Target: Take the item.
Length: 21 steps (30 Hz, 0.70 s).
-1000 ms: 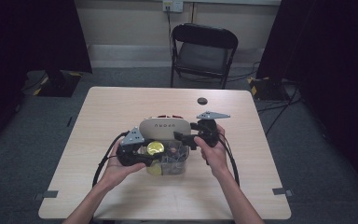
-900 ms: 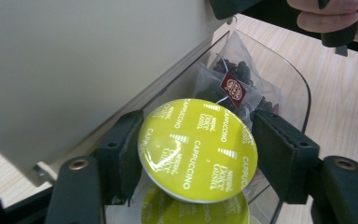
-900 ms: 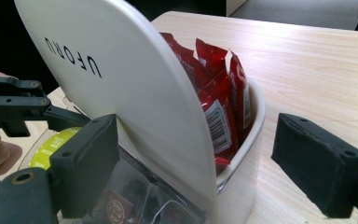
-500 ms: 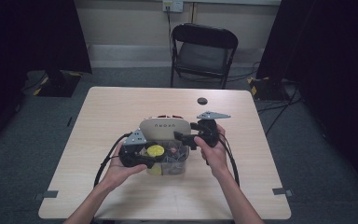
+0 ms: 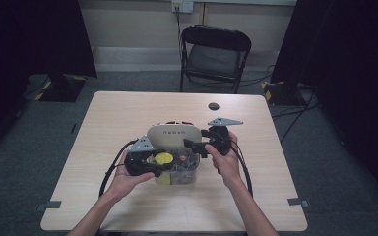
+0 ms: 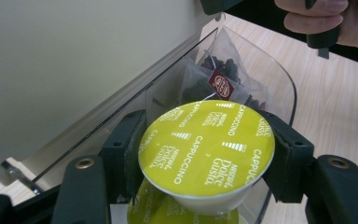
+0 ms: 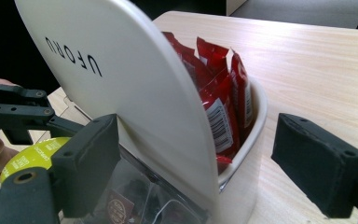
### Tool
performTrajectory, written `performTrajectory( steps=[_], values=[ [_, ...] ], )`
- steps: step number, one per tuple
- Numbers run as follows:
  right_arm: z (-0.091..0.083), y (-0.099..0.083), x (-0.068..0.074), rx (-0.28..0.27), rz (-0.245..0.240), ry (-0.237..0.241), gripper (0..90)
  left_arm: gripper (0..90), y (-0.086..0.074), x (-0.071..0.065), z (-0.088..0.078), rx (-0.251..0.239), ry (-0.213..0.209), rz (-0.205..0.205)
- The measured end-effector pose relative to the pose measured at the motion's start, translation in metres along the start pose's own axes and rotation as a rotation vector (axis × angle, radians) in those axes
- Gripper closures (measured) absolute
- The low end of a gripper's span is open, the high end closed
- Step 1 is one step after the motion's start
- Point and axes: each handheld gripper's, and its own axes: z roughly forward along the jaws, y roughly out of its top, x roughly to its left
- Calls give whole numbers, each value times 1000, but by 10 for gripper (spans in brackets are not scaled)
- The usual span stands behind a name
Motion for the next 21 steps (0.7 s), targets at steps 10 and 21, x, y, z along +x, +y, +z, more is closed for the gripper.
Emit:
performTrajectory(
  steps=[10, 21],
  values=[
    [-2, 0, -1, -5, 4, -4, 142, 387, 3, 0, -9, -13, 0, -4],
    [-4, 0, -2, -9, 9, -7, 142, 388, 4, -2, -21, -30, -1, -2]
  ],
)
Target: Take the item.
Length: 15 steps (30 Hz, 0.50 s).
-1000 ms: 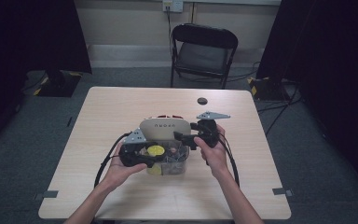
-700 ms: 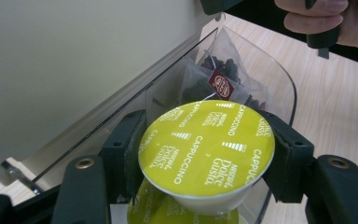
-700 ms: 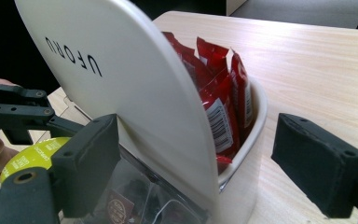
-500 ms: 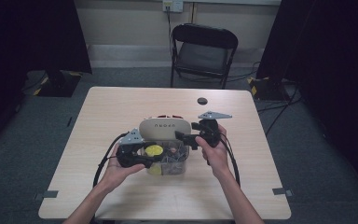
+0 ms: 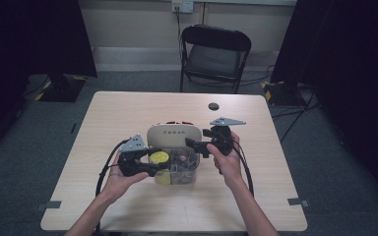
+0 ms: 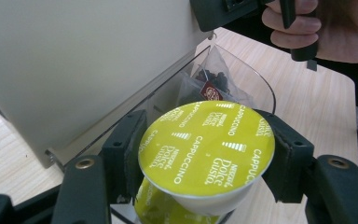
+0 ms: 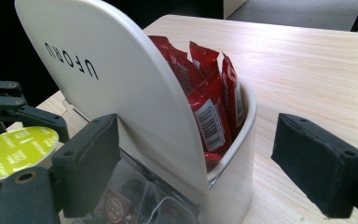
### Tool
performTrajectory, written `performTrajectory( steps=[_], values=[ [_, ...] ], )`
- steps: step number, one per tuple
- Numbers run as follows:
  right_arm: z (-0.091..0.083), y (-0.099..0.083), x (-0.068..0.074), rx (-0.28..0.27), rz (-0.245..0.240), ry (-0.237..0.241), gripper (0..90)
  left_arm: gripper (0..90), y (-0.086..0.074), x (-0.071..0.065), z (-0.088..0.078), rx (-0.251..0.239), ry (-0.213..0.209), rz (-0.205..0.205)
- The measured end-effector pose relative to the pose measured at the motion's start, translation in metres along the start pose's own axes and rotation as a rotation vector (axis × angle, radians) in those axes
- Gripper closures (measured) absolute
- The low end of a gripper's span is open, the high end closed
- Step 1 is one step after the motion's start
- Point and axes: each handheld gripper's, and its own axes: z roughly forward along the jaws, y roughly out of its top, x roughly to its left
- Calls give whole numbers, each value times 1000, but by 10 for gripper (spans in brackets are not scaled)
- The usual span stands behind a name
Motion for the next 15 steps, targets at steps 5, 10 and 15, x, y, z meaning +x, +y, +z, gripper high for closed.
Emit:
performTrajectory(
  steps=[5, 10, 15],
  values=[
    [0, 0, 0, 1, 2, 2, 142, 388, 0, 2, -4, -14, 4, -13],
    [0, 0, 0, -3, 2, 1, 142, 388, 1, 6, -12, -22, 2, -22],
    [1, 0, 0, -4, 3, 4, 141, 388, 1, 11, -21, -31, 17, -27]
  ],
)
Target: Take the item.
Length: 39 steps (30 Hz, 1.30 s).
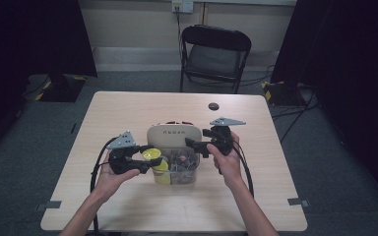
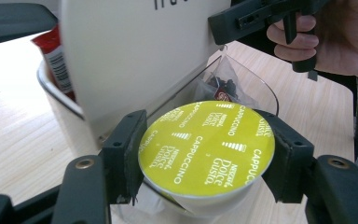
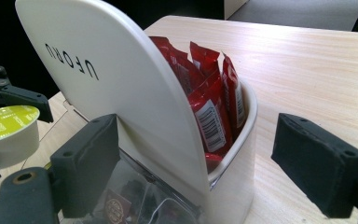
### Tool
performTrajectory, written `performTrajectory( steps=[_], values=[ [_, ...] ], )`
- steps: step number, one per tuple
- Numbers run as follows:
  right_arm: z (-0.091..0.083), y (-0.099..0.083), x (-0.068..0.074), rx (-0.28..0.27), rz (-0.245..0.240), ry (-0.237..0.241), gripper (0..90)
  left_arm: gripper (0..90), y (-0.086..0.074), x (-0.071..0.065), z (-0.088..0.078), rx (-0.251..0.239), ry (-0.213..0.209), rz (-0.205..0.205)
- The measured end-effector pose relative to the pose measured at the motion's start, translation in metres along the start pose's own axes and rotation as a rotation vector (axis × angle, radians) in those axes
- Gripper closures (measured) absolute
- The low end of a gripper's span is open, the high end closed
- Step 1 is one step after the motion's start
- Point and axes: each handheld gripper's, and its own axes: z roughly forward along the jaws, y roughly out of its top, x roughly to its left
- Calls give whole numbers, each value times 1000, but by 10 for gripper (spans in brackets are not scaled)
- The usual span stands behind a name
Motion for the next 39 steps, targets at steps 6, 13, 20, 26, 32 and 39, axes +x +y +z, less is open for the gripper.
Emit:
performTrajectory(
  steps=[6, 13, 20, 26, 32, 39],
  values=[
    [-1, 0, 0, -3, 1, -3, 143, 387, 0, 4, -6, -20, 1, -5],
    [0, 0, 0, 0, -5, -4, 141, 388, 1, 12, -15, -18, 29, -18],
    [2, 0, 0, 5, -7, 1, 139, 387, 4, 21, -28, -43, 50, -39],
    [1, 0, 1, 4, -7, -3, 140, 388, 0, 35, -39, -48, 80, -83],
    [2, -1, 0, 7, -8, 1, 139, 388, -5, 48, -45, -47, 118, -110],
    [2, -1, 0, 9, -7, 3, 138, 388, -11, 66, -53, -45, 184, -139]
  ],
)
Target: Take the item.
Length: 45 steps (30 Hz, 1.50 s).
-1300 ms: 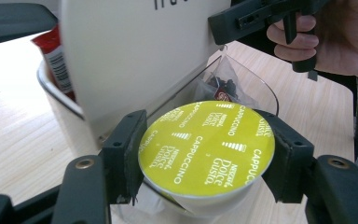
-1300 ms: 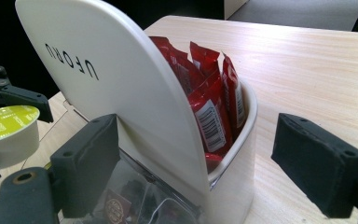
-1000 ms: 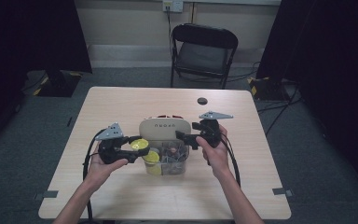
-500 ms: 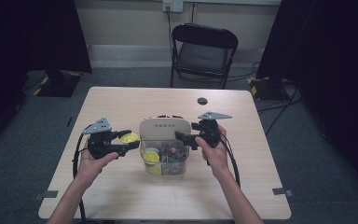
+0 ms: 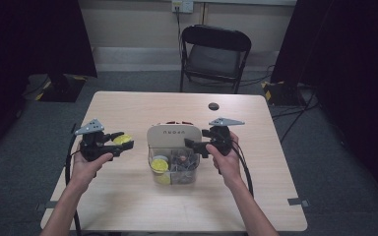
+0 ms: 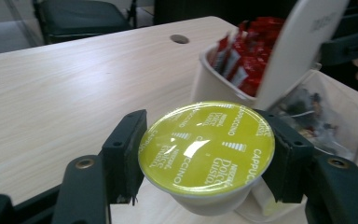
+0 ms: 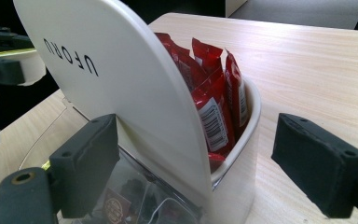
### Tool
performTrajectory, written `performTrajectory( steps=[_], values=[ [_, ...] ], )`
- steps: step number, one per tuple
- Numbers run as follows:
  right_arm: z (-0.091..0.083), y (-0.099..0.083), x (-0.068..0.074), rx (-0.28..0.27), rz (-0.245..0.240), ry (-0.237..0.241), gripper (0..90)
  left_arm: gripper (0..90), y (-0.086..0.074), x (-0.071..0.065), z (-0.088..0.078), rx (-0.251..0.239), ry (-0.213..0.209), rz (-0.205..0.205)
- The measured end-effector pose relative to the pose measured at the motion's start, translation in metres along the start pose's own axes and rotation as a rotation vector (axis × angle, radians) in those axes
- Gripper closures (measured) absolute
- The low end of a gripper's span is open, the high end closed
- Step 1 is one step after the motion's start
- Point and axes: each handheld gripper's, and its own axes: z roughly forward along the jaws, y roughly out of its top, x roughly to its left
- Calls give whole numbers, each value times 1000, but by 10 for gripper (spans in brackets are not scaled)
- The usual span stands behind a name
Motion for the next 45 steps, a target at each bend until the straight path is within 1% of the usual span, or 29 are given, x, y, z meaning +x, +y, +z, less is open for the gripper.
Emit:
performTrajectory(
  steps=[3, 10, 11, 14, 17, 18, 19, 20, 21, 25, 29, 30, 33, 38, 39, 43, 45],
  values=[
    [0, 0, 0, 0, 1, -1, 139, 388, -4, 7, 0, 3, 21, -12],
    [1, -1, 0, 4, 4, 2, 137, 388, -15, 20, 7, 61, 73, -15],
    [1, -1, 0, 4, 4, 2, 137, 388, -15, 20, 7, 61, 73, -15],
    [1, -1, 0, 4, 3, 1, 137, 388, -19, 25, 9, 67, 101, -19],
    [1, -1, 0, 4, 3, 2, 136, 388, -22, 30, 11, 79, 118, -28],
    [1, -1, 0, 4, 3, 2, 137, 389, -24, 31, 13, 79, 122, -38],
    [1, -1, 0, 5, 2, 1, 136, 389, -25, 33, 13, 90, 128, -33],
    [1, -1, 0, 5, 2, 1, 136, 389, -27, 34, 15, 94, 132, -40],
    [1, -1, 0, 6, 0, 3, 137, 389, -30, 37, 18, 112, 145, -37],
    [1, -1, 0, 7, 1, 2, 138, 389, -34, 41, 21, 123, 151, -47],
    [1, -1, 0, 7, 1, 4, 137, 389, -39, 47, 26, 147, 163, -55],
    [1, -1, 0, 7, 2, 4, 137, 389, -43, 50, 28, 162, 172, -51],
    [1, -1, 0, 8, 0, 3, 137, 389, -47, 52, 31, 177, 181, -55],
    [2, -1, 0, 8, 1, 3, 135, 389, -55, 57, 37, 198, 183, -63],
    [2, -1, 0, 9, 2, 4, 135, 389, -58, 60, 39, 212, 183, -66],
    [2, -1, 0, 10, 1, 0, 137, 389, -59, 59, 41, 222, 190, -55],
    [2, -1, 0, 11, 0, 0, 137, 389, -60, 58, 44, 223, 190, -58]
  ],
)
